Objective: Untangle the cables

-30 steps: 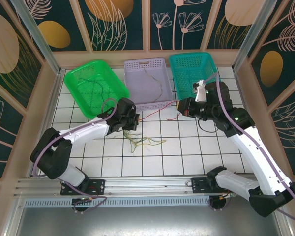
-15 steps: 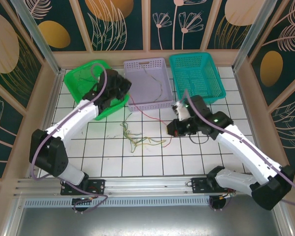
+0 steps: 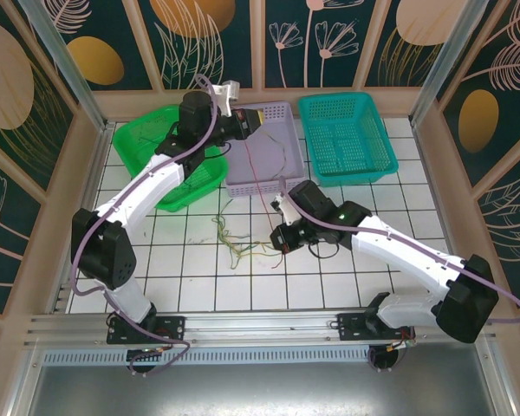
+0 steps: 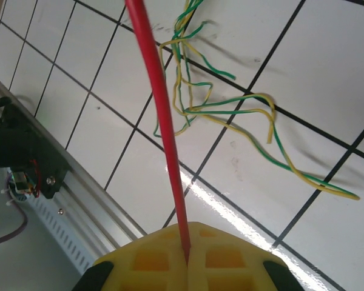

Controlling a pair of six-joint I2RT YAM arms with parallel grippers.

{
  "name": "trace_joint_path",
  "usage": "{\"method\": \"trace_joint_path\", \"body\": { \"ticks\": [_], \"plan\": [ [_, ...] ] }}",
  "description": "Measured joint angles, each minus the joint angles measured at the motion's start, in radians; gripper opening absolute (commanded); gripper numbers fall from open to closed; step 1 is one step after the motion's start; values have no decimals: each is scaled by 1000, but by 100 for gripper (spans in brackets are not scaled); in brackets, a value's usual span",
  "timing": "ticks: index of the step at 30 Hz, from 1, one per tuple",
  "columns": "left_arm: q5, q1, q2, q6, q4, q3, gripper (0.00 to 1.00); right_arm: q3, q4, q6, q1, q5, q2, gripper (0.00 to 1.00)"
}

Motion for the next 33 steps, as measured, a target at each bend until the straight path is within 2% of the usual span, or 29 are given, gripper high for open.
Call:
{"method": "trace_joint_path", "body": {
  "ticks": [4,8,9,10,11,15,18,19,21,27,33],
  "plan": [
    [110,1,-1,70,88,2,0,-13,18,7,-22,3,-15,0],
    [138,1,0,152,67,14,0,-31,17,15,-46,21,-45,0],
    [134,2,0,163,53,26,11,-31,13,22,-63,18,-60,0],
    [129,3,0,167,42,37,28,-30,8,28,-83,16,-76,0],
    [121,7,2,170,32,57,37,-26,-5,36,-114,11,-99,0],
    [52,20,27,126,-16,163,60,71,-50,77,-280,-18,-154,0],
    [-8,24,29,68,-57,175,80,194,-55,113,-415,-49,-155,0],
    [-37,24,29,51,-83,175,83,235,-56,128,-462,-57,-153,0],
    [-99,24,29,31,-143,175,85,316,-71,153,-553,-75,-140,0],
    [-286,26,26,-9,-330,168,83,534,-109,208,-787,-122,-30,0],
    [-296,27,-106,-130,-325,-44,78,677,-112,239,-913,-156,115,0]
  ]
}}
